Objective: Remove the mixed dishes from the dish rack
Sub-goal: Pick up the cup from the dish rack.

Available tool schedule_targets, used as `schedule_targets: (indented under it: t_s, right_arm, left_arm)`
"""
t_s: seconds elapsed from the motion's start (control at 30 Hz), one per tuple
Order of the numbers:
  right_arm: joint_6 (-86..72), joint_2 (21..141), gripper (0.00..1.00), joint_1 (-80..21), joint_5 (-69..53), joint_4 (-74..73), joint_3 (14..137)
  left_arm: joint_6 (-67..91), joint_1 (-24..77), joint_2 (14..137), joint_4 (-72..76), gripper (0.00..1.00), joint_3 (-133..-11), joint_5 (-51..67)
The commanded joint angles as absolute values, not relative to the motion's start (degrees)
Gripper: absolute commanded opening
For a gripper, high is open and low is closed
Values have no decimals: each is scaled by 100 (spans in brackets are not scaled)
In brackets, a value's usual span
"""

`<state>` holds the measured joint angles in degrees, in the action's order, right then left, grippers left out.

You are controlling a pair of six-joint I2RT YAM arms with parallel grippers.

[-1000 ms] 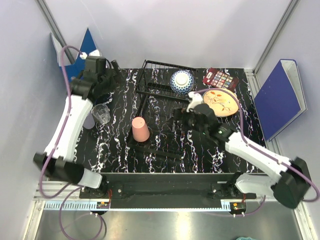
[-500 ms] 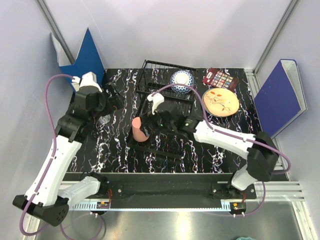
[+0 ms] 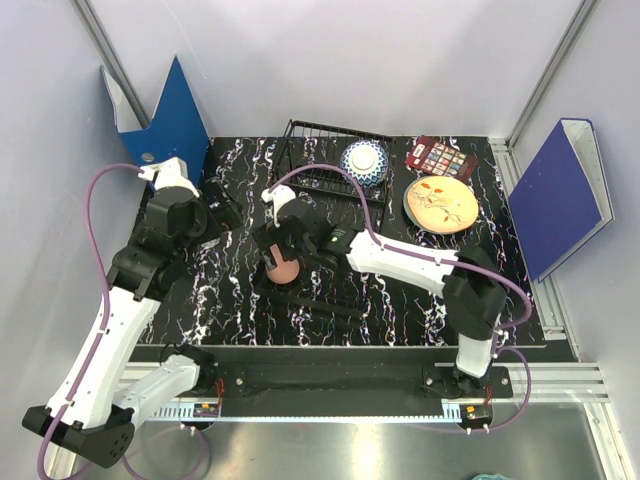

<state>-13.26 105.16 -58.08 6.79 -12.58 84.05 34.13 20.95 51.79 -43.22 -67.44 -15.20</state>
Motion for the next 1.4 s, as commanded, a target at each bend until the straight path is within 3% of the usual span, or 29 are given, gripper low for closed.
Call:
schedule_targets:
  t_s: [0.0,0.13,0.3,0.4,0.43,0.73,0.83,0.87,0.93,1.07,1.2,1.37]
  right_arm:
    - [-1327,10836,99,-5862,967,-1537,8832]
    - [-1406,10890,97,-5862,1011,-1556,8772]
    - [-1415,10653,74,-5862,1160,-1451,8517]
    - [-1424,10389,67,-5871,1248,-1354,8316]
    - [-1433,10258,60,-5871,1265,-1310,8262]
    - [-1538,8835,43,-5880,1696,-1283,7770]
    - [-1600,7930,29,-5871,1784,-1117,7507]
    - [-1608,7693,16,-5871,2037,-907,7236]
    - [-1591,7042,1,-5871,2502,-678,6927]
    - [-1748,6391,0,-5722,2876,-537,6374]
    - [-2337,5662,0,-5433,2856,-150,5767]
    - [-3628,5011,0,-4379,1234,970,4678]
  left_arm:
    - [3270,2109,5027,-4043,99,-6697,-1661]
    - [3296,2109,4992,-4043,99,-6618,-1644]
    - [3366,2109,5010,-4034,99,-6592,-1635]
    - [3419,2109,5036,-4017,99,-6592,-1582]
    - [3436,2109,5045,-4008,99,-6583,-1573]
    - [3437,2109,5229,-3841,99,-6460,-1591]
    - [3489,2109,5317,-3648,99,-6381,-1468]
    - [3515,2109,5326,-3569,99,-6346,-1389]
    - [3603,2101,5370,-3244,99,-6249,-995]
    - [3761,2101,5458,-2498,99,-6065,372]
    - [4270,2057,5309,-98,99,-5338,2361]
    - [5255,2021,5230,1772,99,-4931,3363]
